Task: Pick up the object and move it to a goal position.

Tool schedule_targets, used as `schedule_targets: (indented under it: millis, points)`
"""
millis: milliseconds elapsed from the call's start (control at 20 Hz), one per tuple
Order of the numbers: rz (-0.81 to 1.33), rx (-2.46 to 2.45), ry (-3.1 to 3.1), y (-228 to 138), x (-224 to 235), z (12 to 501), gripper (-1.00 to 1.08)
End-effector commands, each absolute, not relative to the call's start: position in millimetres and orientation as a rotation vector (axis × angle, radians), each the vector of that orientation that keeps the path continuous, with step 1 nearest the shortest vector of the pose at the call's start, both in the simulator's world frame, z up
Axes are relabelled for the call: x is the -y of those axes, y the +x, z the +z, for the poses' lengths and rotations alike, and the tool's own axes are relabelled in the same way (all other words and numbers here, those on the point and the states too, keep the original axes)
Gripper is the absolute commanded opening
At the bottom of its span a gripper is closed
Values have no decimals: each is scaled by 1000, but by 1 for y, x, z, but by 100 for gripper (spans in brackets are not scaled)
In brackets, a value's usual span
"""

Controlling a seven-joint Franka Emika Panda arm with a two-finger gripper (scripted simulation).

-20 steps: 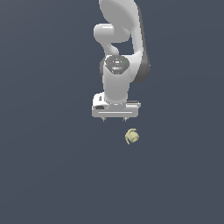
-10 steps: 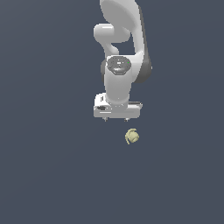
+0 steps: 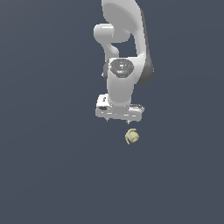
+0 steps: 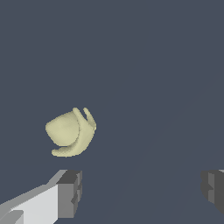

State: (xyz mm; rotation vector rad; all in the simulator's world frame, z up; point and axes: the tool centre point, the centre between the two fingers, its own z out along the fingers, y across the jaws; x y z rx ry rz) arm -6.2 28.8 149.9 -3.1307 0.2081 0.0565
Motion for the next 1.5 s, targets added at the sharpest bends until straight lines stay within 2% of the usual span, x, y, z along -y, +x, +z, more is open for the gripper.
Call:
schedule_targets:
  millis: [0, 1450]
  points:
    - [55, -278, -3125, -5, -32, 147, 100]
    - [21, -1327, -2847, 9, -87, 107, 100]
